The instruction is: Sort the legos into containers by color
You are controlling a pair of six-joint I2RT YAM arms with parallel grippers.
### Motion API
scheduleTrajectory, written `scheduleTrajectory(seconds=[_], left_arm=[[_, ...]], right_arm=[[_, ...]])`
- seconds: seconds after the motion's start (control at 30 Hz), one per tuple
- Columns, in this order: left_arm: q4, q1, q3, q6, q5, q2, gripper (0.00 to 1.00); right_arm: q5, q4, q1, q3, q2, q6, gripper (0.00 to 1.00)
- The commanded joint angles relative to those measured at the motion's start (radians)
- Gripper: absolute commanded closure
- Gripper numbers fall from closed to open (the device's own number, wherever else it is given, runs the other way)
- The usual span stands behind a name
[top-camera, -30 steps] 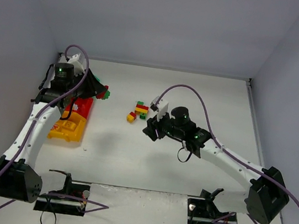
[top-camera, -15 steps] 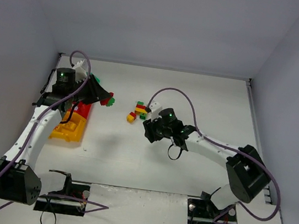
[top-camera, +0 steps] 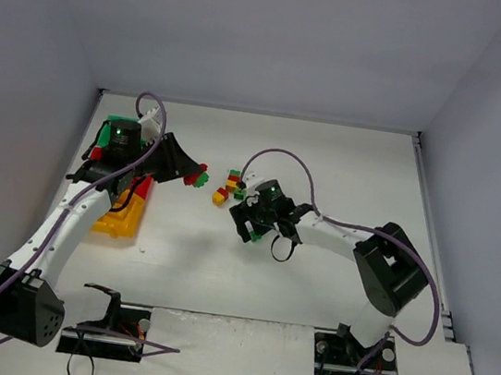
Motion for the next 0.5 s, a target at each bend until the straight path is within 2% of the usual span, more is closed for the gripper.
scheduleTrajectory(seconds=[0.0,0.23,0.47], left_arm=[[0.095,-0.024,0.019,-0.026,0.021,-0.018,1.00],[0.161,-0.078,0.024,-0.082,0.024,0.001,1.00],[0.217,-0.127,0.045,-0.131,0.038,0.033,1.00]], right_arm=[[-0.077,0.067,0.005,0.029,-0.140,-0.051,0.19],[-0.206,0.209,0.005,0.020,-0.364,-0.045,0.20],[-0.244,0.229,0.006,0.089,-0.384,-0.038,0.21]])
